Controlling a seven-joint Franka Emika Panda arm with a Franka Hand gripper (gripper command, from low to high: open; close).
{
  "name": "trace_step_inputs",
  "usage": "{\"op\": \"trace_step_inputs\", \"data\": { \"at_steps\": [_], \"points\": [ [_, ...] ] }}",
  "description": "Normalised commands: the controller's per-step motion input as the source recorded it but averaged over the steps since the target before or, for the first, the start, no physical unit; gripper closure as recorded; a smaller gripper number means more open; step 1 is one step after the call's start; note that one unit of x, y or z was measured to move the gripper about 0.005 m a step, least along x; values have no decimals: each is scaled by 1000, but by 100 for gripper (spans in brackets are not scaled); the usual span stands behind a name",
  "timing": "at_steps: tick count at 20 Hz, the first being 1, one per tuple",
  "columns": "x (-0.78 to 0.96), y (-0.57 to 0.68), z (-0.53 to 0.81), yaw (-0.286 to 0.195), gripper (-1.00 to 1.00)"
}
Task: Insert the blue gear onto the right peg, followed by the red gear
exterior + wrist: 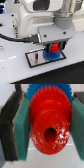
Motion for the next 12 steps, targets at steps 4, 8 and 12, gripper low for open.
{"op": "trace_step_inputs", "data": {
  "at_steps": [4, 8, 12],
  "points": [
    [78, -26, -45, 0, 100],
    [48, -17, -76, 0, 100],
    [81, 2, -85, 0, 100]
  ]
}}
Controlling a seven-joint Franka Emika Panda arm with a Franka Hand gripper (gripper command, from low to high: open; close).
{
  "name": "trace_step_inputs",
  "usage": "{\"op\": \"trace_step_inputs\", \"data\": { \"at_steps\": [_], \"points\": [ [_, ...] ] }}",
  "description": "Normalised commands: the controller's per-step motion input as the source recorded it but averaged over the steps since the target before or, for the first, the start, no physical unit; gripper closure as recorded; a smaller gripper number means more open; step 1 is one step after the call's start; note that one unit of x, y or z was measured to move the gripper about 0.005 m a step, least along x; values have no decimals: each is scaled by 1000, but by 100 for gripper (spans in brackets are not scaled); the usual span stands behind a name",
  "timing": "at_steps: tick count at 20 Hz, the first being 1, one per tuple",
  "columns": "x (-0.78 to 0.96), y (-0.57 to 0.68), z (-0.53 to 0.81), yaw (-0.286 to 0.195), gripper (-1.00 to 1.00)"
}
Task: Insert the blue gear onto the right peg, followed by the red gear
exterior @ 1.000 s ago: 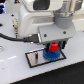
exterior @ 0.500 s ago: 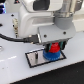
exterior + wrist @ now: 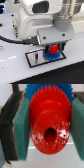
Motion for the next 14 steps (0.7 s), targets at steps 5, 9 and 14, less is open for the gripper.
{"op": "trace_step_inputs", "data": {
  "at_steps": [5, 9, 14],
  "points": [
    [132, 1, -285, 0, 100],
    [156, 26, -266, 0, 100],
    [92, 66, 12, 0, -100]
  ]
}}
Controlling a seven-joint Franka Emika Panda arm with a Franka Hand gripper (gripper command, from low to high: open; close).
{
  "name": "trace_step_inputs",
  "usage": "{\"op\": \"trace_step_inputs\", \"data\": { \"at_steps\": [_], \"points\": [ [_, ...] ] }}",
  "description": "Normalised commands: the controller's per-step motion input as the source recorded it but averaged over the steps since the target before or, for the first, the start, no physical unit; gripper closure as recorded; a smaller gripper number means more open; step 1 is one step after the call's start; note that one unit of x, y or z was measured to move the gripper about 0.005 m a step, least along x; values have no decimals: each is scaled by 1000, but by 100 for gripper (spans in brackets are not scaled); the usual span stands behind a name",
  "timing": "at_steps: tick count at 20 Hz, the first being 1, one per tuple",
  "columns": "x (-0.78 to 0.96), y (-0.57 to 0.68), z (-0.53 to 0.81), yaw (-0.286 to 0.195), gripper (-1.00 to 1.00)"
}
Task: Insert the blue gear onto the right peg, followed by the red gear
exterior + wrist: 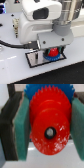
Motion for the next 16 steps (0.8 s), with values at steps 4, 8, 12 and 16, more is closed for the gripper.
{"op": "trace_step_inputs", "data": {
  "at_steps": [4, 8, 12, 16],
  "points": [
    [58, 143, 146, 0, -100],
    [19, 100, 344, 0, -100],
    [-3, 99, 587, 0, -100],
    [-6, 85, 498, 0, -100]
  ]
}}
